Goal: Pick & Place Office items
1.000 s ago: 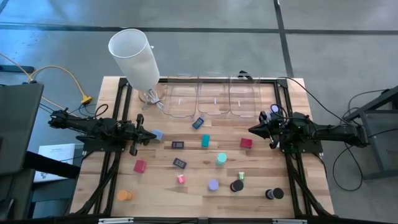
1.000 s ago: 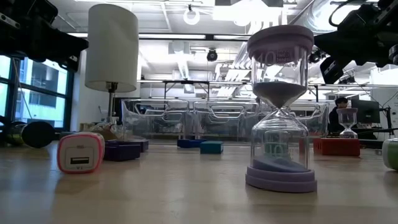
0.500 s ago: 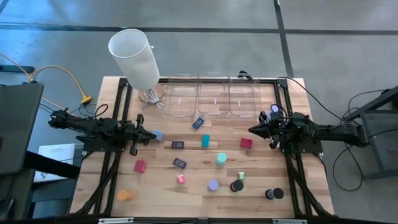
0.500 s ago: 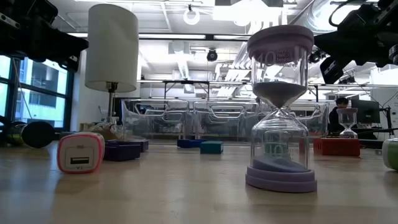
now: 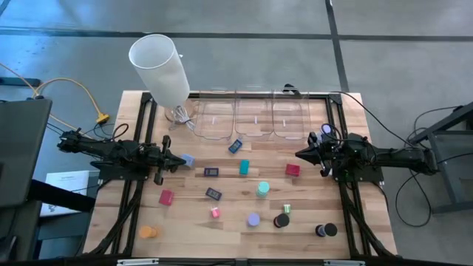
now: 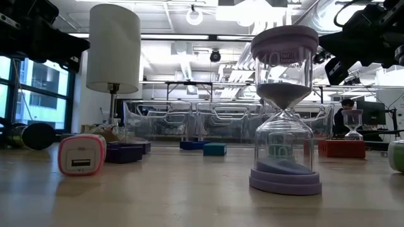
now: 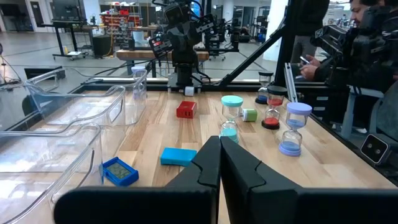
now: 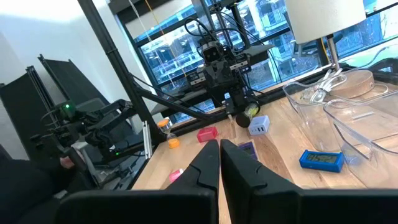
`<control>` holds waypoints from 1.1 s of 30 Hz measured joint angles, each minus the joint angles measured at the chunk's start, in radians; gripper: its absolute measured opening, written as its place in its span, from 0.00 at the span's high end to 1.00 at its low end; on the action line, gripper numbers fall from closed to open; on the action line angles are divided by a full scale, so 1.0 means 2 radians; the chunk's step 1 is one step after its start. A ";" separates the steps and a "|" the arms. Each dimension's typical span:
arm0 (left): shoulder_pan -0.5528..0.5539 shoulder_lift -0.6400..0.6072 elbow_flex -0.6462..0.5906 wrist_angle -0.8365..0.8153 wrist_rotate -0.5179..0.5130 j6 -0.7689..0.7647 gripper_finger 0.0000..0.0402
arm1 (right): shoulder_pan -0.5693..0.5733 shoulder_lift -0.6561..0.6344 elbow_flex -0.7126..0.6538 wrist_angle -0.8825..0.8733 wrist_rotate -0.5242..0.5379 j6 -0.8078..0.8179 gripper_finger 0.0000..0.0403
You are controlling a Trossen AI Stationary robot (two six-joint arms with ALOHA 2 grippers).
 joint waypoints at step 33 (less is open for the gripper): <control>0.000 0.000 0.000 0.004 0.000 0.058 1.00 | 0.000 0.000 0.000 0.000 0.027 -0.001 0.99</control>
